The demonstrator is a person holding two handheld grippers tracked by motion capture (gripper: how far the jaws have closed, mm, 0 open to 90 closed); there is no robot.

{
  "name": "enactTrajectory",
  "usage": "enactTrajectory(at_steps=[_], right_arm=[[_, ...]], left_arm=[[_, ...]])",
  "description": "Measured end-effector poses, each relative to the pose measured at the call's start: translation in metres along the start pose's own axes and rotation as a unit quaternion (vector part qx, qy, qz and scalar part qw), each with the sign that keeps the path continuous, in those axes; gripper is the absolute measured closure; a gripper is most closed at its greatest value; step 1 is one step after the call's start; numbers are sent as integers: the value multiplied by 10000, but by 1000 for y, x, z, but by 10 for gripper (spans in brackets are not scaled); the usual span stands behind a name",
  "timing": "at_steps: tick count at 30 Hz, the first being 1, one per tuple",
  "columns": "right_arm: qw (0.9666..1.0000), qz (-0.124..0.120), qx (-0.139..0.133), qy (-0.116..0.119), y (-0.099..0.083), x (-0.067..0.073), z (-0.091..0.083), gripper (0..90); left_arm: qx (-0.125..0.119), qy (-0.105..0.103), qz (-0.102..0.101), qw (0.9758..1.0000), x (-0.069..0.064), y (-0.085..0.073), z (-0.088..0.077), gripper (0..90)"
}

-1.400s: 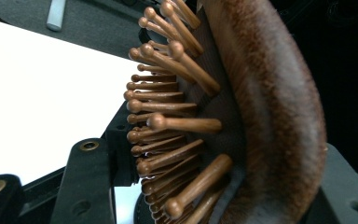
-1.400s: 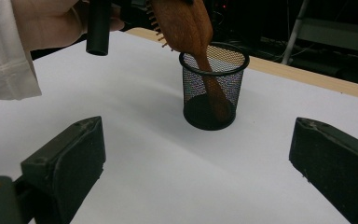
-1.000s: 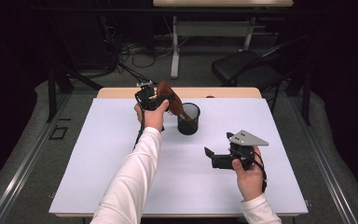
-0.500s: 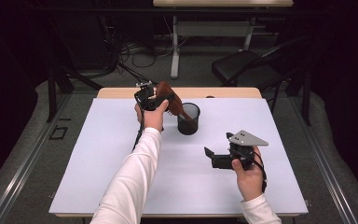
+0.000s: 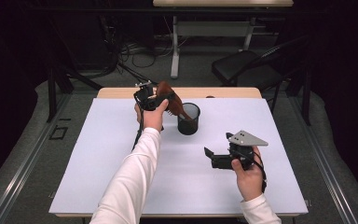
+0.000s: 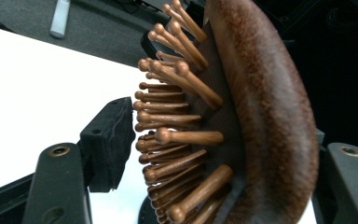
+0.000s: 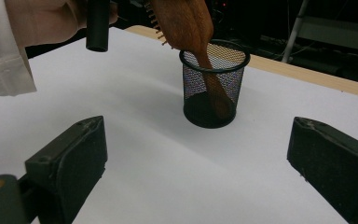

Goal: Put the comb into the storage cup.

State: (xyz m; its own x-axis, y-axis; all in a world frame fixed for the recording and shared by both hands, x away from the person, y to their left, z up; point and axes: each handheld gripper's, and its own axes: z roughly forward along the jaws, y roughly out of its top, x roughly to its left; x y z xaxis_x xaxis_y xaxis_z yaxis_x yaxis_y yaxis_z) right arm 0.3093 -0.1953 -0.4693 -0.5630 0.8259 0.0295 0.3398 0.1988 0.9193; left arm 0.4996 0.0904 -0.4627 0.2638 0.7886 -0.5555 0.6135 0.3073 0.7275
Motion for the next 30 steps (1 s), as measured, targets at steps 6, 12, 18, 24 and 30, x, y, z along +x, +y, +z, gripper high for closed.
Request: enactTrajectory(at_steps=[6, 12, 18, 24, 30], right_arm=[[10000, 7, 12, 3, 0, 0, 0, 49], [10000, -9, 8, -2, 0, 0, 1, 49], [10000, -10, 37, 8, -1, 1, 1, 49], [10000, -10, 51, 6, -1, 1, 2, 49], [10000, -49, 82, 11, -2, 3, 4, 49]], left_arm=[[-75, -47, -30, 10000, 0, 2, -2, 286], [-108, -57, -66, 9999, 1, 5, -6, 286], [-200, -43, -68, 9998, 4, 11, -14, 286], [-366, -76, -90, 9993, 7, 21, -26, 287], [-487, -107, -125, 9987, 10, 29, -38, 289]])
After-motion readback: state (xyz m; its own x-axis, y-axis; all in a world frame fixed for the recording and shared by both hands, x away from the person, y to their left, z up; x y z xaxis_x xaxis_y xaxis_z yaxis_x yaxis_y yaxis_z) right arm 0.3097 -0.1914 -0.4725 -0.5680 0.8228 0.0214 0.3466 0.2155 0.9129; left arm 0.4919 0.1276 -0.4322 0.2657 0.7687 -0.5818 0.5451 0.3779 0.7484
